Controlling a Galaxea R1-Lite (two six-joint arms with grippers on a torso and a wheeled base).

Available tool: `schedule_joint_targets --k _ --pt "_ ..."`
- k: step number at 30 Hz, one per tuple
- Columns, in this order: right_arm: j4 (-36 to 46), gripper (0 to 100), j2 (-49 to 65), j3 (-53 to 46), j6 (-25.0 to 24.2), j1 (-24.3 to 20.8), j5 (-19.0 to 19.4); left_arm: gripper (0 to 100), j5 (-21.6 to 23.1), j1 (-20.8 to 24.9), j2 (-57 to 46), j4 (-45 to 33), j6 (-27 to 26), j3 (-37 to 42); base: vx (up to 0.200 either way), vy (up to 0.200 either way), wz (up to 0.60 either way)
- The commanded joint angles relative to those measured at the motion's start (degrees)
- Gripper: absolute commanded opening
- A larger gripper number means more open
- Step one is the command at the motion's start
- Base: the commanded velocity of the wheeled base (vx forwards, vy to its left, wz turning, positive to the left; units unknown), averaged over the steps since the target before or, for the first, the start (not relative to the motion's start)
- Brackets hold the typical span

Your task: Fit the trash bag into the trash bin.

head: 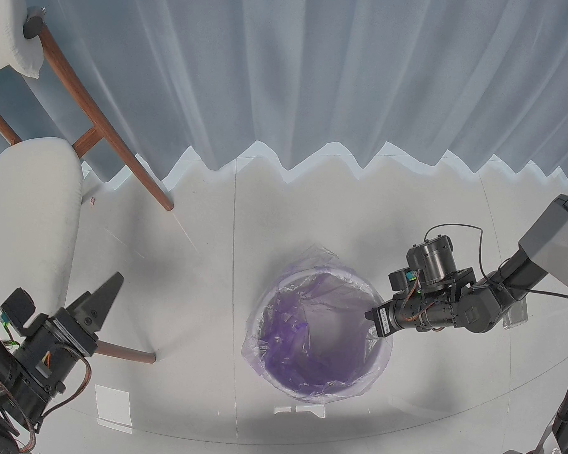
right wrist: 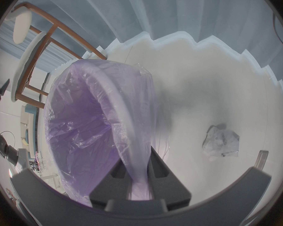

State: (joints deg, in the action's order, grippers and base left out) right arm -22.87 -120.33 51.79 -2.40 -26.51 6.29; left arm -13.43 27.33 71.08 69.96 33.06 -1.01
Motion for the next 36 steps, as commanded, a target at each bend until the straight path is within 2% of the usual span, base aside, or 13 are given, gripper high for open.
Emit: schedule_joint_targets --k 1,3,4,8,14,20,26,30,33,36 --pt "-0.2 0 -0.7 1.5 1.1 2.0 1.2 100 3.1 0.7 -0.5 -2.4 -0.1 0.8 0.000 0.000 0.00" --pt "-0.2 0 -0.8 1.7 0.9 1.9 1.2 100 3.7 0.8 -0.4 -2.5 0.1 0.8 0.000 0.000 0.00" --pt "-0.4 100 -0.8 1.9 0.6 1.7 1.2 100 3.9 0.8 -0.3 -2.5 0.1 0.8 0.000 0.000 0.00" --pt "-4.4 100 -0.2 1.6 -3.7 1.2 1.4 100 5.7 0.8 -0.2 -3.2 0.2 0.8 0.000 0.000 0.00" --pt "-9.4 100 1.6 0.1 -9.6 1.7 3.6 100 10.9 0.6 0.2 -4.9 0.2 0.8 0.000 0.000 0.00" --pt "-15.3 100 3.7 -4.7 -12.7 2.8 4.3 100 16.6 -0.2 4.0 -4.9 0.2 0.0 0.000 0.000 0.00" --pt "-33.6 100 3.9 -18.1 -13.5 4.3 4.1 100 19.3 -0.3 11.1 -4.9 0.3 -5.3 0.000 0.000 0.00" --pt "-46.3 100 4.0 -25.3 -14.7 5.9 4.2 100 20.0 -1.4 17.8 -4.4 3.4 -11.7 0.000 0.000 0.00" --pt "-53.9 100 4.1 -30.2 -16.4 6.8 4.3 100 20.4 -1.8 22.8 -5.0 5.9 -18.6 0.000 0.000 0.00" --pt "-57.3 100 4.1 -35.4 -18.4 6.5 4.2 100 21.5 -2.4 29.4 -4.9 6.2 -23.9 0.000 0.000 0.00"
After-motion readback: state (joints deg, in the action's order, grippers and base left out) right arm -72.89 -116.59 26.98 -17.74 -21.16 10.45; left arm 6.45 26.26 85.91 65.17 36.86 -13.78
